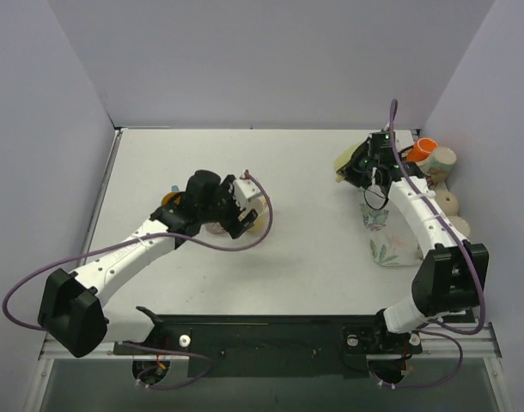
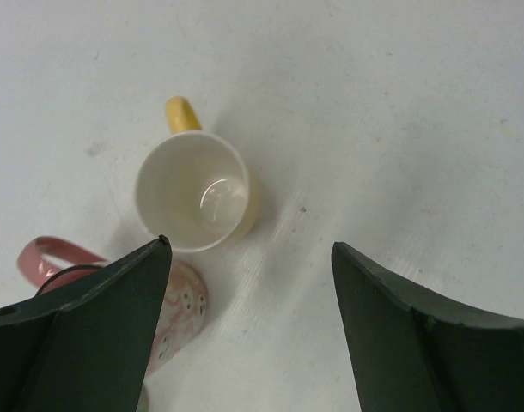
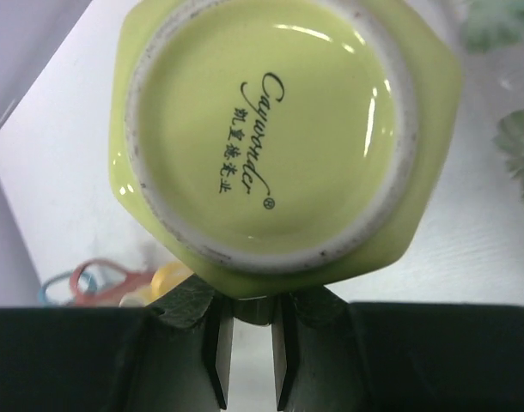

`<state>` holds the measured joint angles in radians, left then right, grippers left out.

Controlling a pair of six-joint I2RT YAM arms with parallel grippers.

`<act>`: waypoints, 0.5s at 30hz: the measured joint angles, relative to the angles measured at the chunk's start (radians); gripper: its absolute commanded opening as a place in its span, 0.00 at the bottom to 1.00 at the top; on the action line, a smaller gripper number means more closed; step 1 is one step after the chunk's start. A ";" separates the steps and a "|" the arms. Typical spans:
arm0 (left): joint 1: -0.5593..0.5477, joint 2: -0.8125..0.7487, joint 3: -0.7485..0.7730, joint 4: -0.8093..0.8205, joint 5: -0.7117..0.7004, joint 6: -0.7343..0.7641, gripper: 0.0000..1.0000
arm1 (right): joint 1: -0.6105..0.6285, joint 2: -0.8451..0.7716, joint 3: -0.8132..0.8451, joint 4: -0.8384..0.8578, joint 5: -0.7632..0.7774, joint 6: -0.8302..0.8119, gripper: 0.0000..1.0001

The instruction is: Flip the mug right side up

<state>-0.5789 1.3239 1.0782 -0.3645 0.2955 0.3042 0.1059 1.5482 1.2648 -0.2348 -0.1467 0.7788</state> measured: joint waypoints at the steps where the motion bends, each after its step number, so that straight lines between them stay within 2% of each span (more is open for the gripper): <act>1: -0.032 -0.018 -0.061 0.067 -0.014 0.018 0.86 | 0.024 -0.025 -0.005 -0.012 -0.013 0.002 0.00; 4: -0.110 -0.068 -0.220 0.245 -0.047 0.055 0.87 | 0.128 -0.097 -0.009 -0.042 -0.055 0.011 0.00; 10: -0.141 -0.232 -0.500 0.628 -0.119 0.162 0.90 | 0.383 -0.220 -0.011 -0.083 -0.113 0.042 0.00; 12: -0.169 -0.287 -0.633 0.861 -0.182 0.259 0.97 | 0.459 -0.244 -0.010 -0.093 -0.109 0.056 0.00; 15: -0.194 -0.327 -0.825 1.159 -0.206 0.426 0.97 | 0.552 -0.254 0.011 -0.129 -0.084 0.063 0.00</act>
<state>-0.7727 0.9974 0.2531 0.7948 0.0895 0.7303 0.6582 1.2938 1.2755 -0.3634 -0.2302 0.8421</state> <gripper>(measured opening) 0.967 0.141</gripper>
